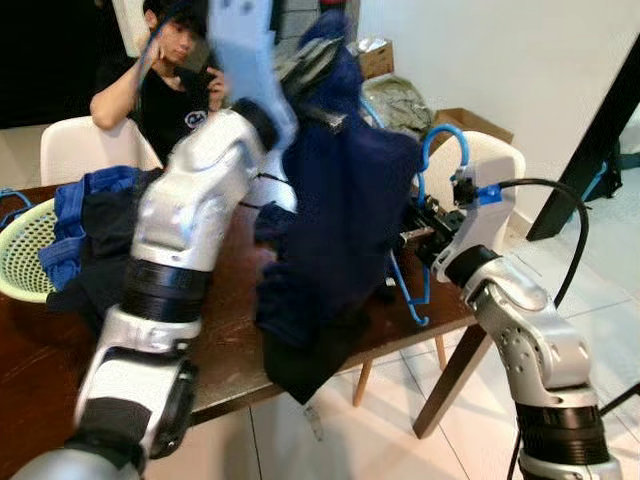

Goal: Hang hanger

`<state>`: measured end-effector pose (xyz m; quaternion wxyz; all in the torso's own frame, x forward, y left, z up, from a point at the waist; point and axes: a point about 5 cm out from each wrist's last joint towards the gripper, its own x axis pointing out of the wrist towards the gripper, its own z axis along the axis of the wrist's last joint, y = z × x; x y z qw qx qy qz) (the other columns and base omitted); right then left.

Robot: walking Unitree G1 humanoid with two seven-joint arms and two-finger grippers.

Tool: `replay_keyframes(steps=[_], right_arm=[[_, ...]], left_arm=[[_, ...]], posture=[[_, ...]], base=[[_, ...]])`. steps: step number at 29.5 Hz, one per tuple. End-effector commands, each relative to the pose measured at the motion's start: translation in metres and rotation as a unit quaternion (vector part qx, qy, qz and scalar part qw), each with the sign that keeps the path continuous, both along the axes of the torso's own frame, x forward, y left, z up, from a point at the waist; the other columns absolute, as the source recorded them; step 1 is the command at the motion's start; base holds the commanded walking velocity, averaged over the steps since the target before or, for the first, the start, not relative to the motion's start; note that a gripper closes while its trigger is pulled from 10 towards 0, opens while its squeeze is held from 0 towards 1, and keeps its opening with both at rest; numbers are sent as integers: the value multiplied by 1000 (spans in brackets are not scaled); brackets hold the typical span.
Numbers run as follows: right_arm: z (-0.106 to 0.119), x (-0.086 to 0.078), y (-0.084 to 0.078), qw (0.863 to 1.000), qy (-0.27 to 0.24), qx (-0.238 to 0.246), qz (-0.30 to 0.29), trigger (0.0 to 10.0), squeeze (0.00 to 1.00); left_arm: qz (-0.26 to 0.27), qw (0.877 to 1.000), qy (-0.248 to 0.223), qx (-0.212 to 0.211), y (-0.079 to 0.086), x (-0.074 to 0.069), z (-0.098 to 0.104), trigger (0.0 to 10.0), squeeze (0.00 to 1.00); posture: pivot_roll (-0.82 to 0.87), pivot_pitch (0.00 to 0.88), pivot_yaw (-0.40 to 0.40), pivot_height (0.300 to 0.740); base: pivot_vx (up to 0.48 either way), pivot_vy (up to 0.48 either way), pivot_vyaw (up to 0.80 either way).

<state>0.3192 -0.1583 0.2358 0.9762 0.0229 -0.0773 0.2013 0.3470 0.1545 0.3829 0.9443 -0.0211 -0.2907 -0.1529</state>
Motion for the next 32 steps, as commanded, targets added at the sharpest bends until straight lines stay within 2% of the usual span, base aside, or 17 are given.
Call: replay_keyframes(steps=[1,3,4,6,7,9,10,12,16,18,23,24,26,27,28,31,32], right_arm=[[-5,3,4,1000,3,-3,4,10000,0],[-5,3,4,1000,3,-3,4,10000,0],[-6,4,5,1000,3,-4,5,10000,0],[-6,4,5,1000,3,-4,5,10000,0],[-7,4,6,1000,3,-4,6,10000,0],[-7,4,6,1000,3,-4,6,10000,0],[-7,5,6,1000,3,-3,7,10000,0],[-8,6,6,1000,3,-3,6,10000,0],[-8,6,6,1000,3,-3,6,10000,0],[-9,7,7,1000,1,-3,8,10000,0],[-9,6,7,1000,2,-7,10,10000,0],[-10,5,6,1000,3,-9,12,10000,0],[-10,5,6,1000,3,-9,12,10000,0],[-11,4,5,1000,6,-14,14,10000,0],[-11,3,5,1000,8,-19,17,10000,0],[-12,3,4,1000,10,-22,19,10000,0],[-13,2,3,999,12,-27,20,10000,0]], left_arm=[[88,992,-84,-35,52,-27,45,0,0],[88,992,-84,-35,52,-27,45,0,0],[117,985,-122,-24,68,-39,67,0,0],[117,985,-122,-24,68,-39,67,0,0],[140,977,-158,-10,80,-54,88,0,0],[140,977,-158,-10,80,-54,88,0,0],[153,968,-197,2,87,-71,109,0,0],[142,965,-221,21,81,-82,123,0,0],[122,966,-225,41,71,-85,125,0,0],[91,970,-203,97,50,-78,109,0,0],[65,979,-156,113,40,-67,86,0,0],[41,982,-126,131,31,-62,69,0,0],[41,982,-126,131,31,-62,69,0,0],[-4,981,-70,180,15,-57,38,0,0],[-40,968,-18,248,3,-55,4,0,0],[-66,954,18,290,-4,-55,-19,0,0],[-83,930,73,352,-3,-56,-52,0,0]], posture=[[91,0,-2,740],[91,0,-2,740],[98,0,-2,740],[98,0,-2,740],[103,0,-3,740],[103,0,-3,740],[108,0,-4,740],[117,0,-6,740],[118,0,-6,740],[113,0,-6,740],[110,0,-7,740],[105,0,-6,740],[105,0,-6,740],[102,0,-3,740],[96,0,0,740],[96,0,0,740],[90,0,1,740]], base=[[0,0,0],[0,0,0],[0,0,0],[0,0,0],[0,0,0],[0,0,0],[0,0,0],[0,0,0],[0,0,0],[0,0,0],[0,0,0],[0,0,0],[0,0,0],[0,0,0],[0,0,0],[0,0,0],[0,0,0]])
